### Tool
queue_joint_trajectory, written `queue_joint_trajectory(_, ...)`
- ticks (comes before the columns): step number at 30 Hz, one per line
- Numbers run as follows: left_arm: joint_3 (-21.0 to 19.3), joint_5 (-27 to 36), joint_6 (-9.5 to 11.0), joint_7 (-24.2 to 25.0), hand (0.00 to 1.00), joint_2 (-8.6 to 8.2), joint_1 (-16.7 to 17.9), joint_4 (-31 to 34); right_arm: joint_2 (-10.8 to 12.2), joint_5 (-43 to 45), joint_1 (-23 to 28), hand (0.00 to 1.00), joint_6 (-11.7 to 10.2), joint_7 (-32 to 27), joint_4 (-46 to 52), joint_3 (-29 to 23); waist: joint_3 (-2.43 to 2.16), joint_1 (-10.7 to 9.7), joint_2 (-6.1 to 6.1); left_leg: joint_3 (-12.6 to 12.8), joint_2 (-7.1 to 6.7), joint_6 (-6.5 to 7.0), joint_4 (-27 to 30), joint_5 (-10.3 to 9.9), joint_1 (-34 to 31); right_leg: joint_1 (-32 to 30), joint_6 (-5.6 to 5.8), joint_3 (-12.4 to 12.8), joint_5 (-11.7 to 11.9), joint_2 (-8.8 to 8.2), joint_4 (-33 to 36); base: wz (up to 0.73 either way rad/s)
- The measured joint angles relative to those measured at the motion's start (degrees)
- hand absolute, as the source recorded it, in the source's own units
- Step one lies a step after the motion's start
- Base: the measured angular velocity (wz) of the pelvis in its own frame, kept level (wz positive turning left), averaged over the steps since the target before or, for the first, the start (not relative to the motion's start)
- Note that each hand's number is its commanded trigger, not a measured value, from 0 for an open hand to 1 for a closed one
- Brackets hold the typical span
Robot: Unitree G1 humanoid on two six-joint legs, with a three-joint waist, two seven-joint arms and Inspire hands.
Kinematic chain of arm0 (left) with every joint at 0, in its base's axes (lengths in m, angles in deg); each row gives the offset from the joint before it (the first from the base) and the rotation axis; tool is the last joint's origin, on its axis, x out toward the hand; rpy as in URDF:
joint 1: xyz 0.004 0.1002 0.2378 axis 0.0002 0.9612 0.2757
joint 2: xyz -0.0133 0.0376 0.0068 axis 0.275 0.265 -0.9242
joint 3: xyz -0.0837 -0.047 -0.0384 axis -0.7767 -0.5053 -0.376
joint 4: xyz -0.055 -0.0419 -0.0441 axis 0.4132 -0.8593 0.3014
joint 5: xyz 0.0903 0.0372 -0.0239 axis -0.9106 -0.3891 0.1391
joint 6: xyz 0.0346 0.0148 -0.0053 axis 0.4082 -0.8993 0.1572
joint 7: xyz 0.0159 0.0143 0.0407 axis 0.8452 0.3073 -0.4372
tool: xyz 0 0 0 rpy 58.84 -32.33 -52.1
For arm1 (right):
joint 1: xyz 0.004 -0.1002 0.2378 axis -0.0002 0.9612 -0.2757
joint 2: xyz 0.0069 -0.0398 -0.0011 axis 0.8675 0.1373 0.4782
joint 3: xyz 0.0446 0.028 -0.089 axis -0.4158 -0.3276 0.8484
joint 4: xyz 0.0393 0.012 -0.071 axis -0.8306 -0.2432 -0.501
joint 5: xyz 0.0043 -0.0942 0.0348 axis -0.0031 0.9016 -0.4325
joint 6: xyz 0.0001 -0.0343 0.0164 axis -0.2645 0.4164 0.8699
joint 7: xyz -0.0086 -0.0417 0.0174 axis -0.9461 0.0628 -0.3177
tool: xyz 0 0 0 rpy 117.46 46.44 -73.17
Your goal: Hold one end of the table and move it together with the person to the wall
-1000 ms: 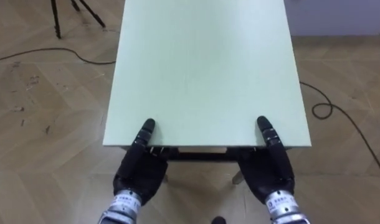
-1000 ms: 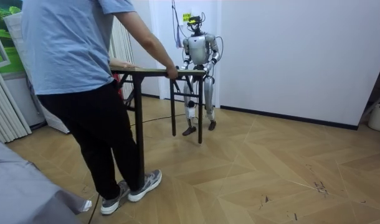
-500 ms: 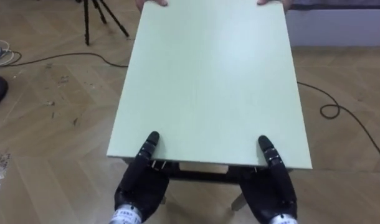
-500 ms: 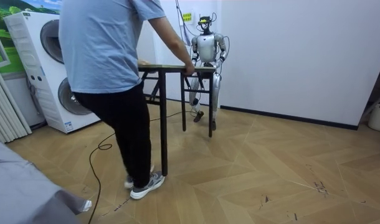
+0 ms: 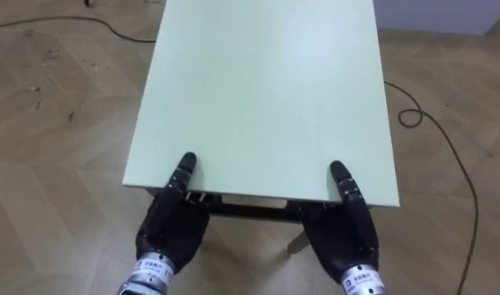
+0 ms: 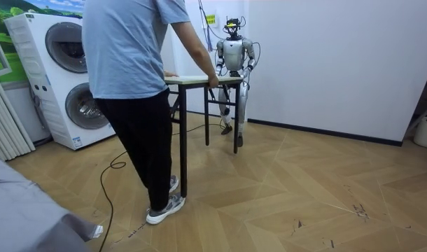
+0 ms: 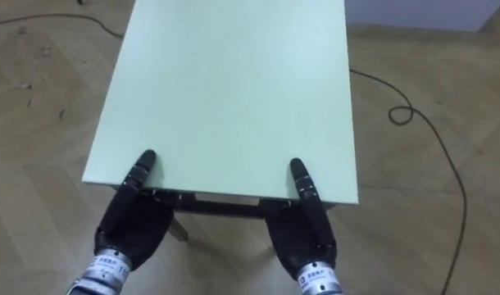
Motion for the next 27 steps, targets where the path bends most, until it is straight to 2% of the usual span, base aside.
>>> queue_joint_trajectory(1, -0.29, -0.06, -0.04, 0.0, 1.0, -0.03, -0.23, -0.01, 0.07, -0.04, -0.39, 1.0, 0.24, 0.02, -0.21, -0.2, 0.05, -0.1, -0.08, -0.13, 0.52, -0.12, 0.0, 0.59, -0.84, 0.1, -0.07, -0.07, 0.0, 0.72, -1.65, -0.03)
queue_joint_trajectory(2, -0.65, -0.2, -0.38, 0.0, 1.0, -0.08, -0.24, -0.01, 0.16, -0.04, -0.62, 1.0, 0.46, 0.09, -0.59, -0.33, 0.13, -0.12, 0.05, -0.48, 0.95, -0.46, -0.14, 1.39, -1.35, 0.05, -1.04, -0.17, 0.41, 1.81, -2.64, 0.0)
queue_joint_trajectory(4, -0.47, -0.24, -0.56, 0.0, 1.0, 0.17, 0.02, -0.04, 0.21, -0.18, 0.06, 1.0, 0.73, 0.2, -0.79, -0.38, 0.14, -0.47, 0.05, -1.34, 1.42, -0.87, -1.14, 2.84, -1.36, 0.18, -1.87, -1.27, 0.95, 2.84, -2.86, 0.12)
queue_joint_trajectory(6, 0.03, -0.55, -0.55, -0.21, 1.0, -0.05, 0.4, -0.27, 0.46, -0.24, 0.15, 1.0, 0.92, 0.36, -1.6, -0.37, 0.36, 0.1, 0.46, -2.42, 2.53, -1.67, -1.48, 4.01, -0.98, 0.26, -2.87, -1.42, 1.4, 4.26, -2.86, 0.03)
queue_joint_trajectory(7, 0.21, -0.94, -0.57, -0.52, 1.0, 0.01, 0.59, -0.27, 0.61, -0.26, 0.62, 1.0, 0.88, 0.35, -1.73, -0.42, 0.42, 0.48, 0.7, -3.17, 2.83, -2.22, -3.15, 5.89, -0.42, 0.35, -3.97, -1.45, 2.04, 5.32, -3.18, 0.07)
queue_joint_trajectory(8, 0.51, -1.32, -0.51, -0.63, 1.0, 0.03, 0.6, -0.4, 0.79, -0.29, 1.12, 1.0, 0.68, 0.35, -1.73, -0.37, 0.57, 1.03, 0.99, -3.88, 3.02, -2.95, -6.21, 8.64, 0.5, 0.39, -5.29, -1.42, 2.98, 6.38, -4.13, 0.11)
queue_joint_trajectory(9, 0.58, -1.4, -0.43, -0.65, 1.0, -0.36, 0.53, -0.57, 0.78, -0.29, 1.19, 1.0, 0.63, 0.35, -1.75, -0.36, 0.72, 1.32, 1.33, -4.57, 3.12, -3.49, -7.9, 10.18, 0.92, 0.44, -5.79, -1.4, 3.58, 7.09, -4.82, 0.17)
queue_joint_trajectory(10, 0.73, -1.4, -0.3, -0.72, 1.0, -0.57, 0.36, -0.65, 0.75, -0.26, 1.18, 1.0, 0.36, 0.35, -1.76, -0.4, 0.68, 1.43, 2.07, -6.61, 3.13, -5.25, -12.46, 13.96, 1.63, 0.09, -6.82, -1.57, 4.98, 8.64, -6.39, 0.18)
queue_joint_trajectory(11, 0.9, -1.52, -0.1, -0.7, 1.0, -0.67, 0.26, -0.64, 0.43, -0.2, 1.04, 1.0, 0.29, 0.4, -1.5, -0.65, 0.69, 1.36, 2.88, -8.46, 3.52, -6.9, -14.59, 16.41, 1.89, -0.99, -8.25, -3.78, 6.16, 9.03, -6.98, 0.05)
queue_joint_trajectory(12, 0.96, -1.78, 0.04, -0.7, 1.0, -1.02, 0.36, -0.67, 0.19, -0.11, 0.87, 1.0, 0.22, 0.4, -1.62, -0.68, 0.88, 1.93, 3.22, -8.67, 4.07, -6.61, -12.24, 14.53, 1.84, -1.39, -8.77, -5.11, 6.46, 8.88, -6.66, -0.46)
queue_joint_trajectory(13, 0.53, -1.91, 0.13, -0.64, 1.0, -1.64, 1.16, -0.66, -0.23, -0.04, 0.75, 1.0, 0.21, 0.36, -1.82, -0.65, 1.02, 4.36, 4.03, -8.66, 5.21, -6.04, -3.09, 7.45, 1.87, -1.5, -9.58, -7.88, 6.97, 8.85, -6.63, -0.84)
queue_joint_trajectory(14, 0.45, -1.75, 0.14, -0.63, 1.0, -2.18, 1.9, -0.66, -0.69, 0.32, 0.64, 1.0, 0.32, 0.21, -1.82, -0.54, 0.98, 5.58, 5.12, -9.03, 5.9, -6.22, 5.97, 2.5, 1.86, -1.62, -10.43, -9.36, 7.58, 9.19, -6.66, -0.78)
queue_joint_trajectory(15, 0.46, -1.7, 0.01, -0.65, 1.0, -2.25, 2.22, -0.65, -0.85, 0.63, 0.66, 1.0, 0.32, 0.13, -1.81, -0.55, 0.84, 5.7, 5.6, -9.52, 5.87, -6.19, 9.7, 0.91, 1.88, -1.9, -10.82, -9.59, 7.83, 9.43, -6.55, -0.33)
queue_joint_trajectory(17, 0.46, -1.83, -0.16, -0.64, 1.0, -2.9, 2.43, -0.61, -0.76, 1.07, 0.66, 1.0, 0.11, 0.13, -1.51, -0.68, 0.68, 4.6, 7.26, -10.76, 5.87, -6.43, 20.15, -3.37, 4.57, -3.42, -12.03, -11.0, 8.3, 10.5, -5.38, 0.2)
queue_joint_trajectory(20, 0.33, -2.33, -0.05, -0.68, 1.0, -3.88, 2.2, -0.6, -1.05, 1.13, 0.65, 1.0, -0.74, -0.14, -0.48, -0.58, 0.66, 3.41, 8.86, -12.71, 5.85, -8.18, 21.34, -6.55, 12.94, -5.89, -13.2, -12.43, 8.74, 11.89, -3.36, 0.21)
queue_joint_trajectory(21, 0.31, -2.48, 0.04, -0.69, 1.0, -3.91, 2.13, -0.58, -1.05, 1.13, 0.63, 1.0, -0.9, -0.23, -0.37, -0.47, 0.64, 3.15, 9.0, -13.11, 5.76, -8.26, 20.6, -6.9, 14.56, -6.4, -13.42, -12.84, 8.9, 12.01, -3.04, 0.2)
queue_joint_trajectory(22, 0.32, -2.54, 0.05, -0.91, 1.0, -3.93, 1.62, -0.58, -1.03, 1.1, 0.64, 1.0, -1.18, -0.38, -0.05, -0.48, 0.72, 2.44, 9.29, -14.08, 5.61, -8.91, 18.0, -8.57, 16.99, -7.47, -13.7, -13.83, 9.16, 12.0, -2.14, 0.25)
queue_joint_trajectory(23, 0.31, -2.49, 0.03, -0.99, 1.0, -3.86, 1.21, -0.57, -1.05, 1.1, 0.62, 1.0, -1.49, -0.85, 0.61, -0.43, 0.75, 1.81, 9.48, -14.28, 4.82, -9.08, 14.16, -10.88, 18.11, -8.78, -13.7, -14.46, 9.4, 11.66, -1.22, 0.22)
queue_joint_trajectory(24, 0.27, -2.47, 0.04, -0.99, 1.0, -3.86, 1.2, -0.57, -1.05, 1.17, 0.62, 1.0, -1.55, -1.08, 0.89, -0.33, 0.69, 1.67, 9.59, -14.2, 4.71, -8.9, 12.4, -11.57, 18.54, -9.31, -13.79, -14.49, 9.86, 11.55, -1.04, 0.11)
queue_joint_trajectory(25, 0.18, -2.47, 0.05, -1.09, 1.0, -4.21, 1.2, -0.57, -1.13, 1.25, 0.64, 1.0, -2.04, -1.3, 1.07, 0.1, 0.7, 1.39, 9.62, -13.74, 4.28, -8.87, 7.83, -12.28, 19.86, -9.72, -13.72, -14.6, 10.85, 11.08, -1.19, 0.13)
queue_joint_trajectory(26, 0.21, -2.53, 0.13, -1.15, 1.0, -4.39, 1.11, -0.55, -1.21, 1.25, 0.77, 1.0, -2.63, -1.3, 1.4, 0.28, 0.54, 0.72, 9.82, -13.2, 3.21, -8.79, 3.46, -12.56, 21.07, -10.25, -13.64, -15.08, 12.12, 10.5, -2.24, 0.18)
queue_joint_trajectory(27, 0.29, -2.5, 0.25, -1.15, 1.0, -4.52, 0.94, -0.54, -1.28, 1.26, 0.74, 1.0, -2.94, -1.3, 1.6, 0.33, 0.54, 0.38, 10.01, -13.13, 2.96, -8.69, 2.01, -12.83, 21.32, -10.64, -13.6, -15.44, 12.63, 10.23, -2.54, 0.23)
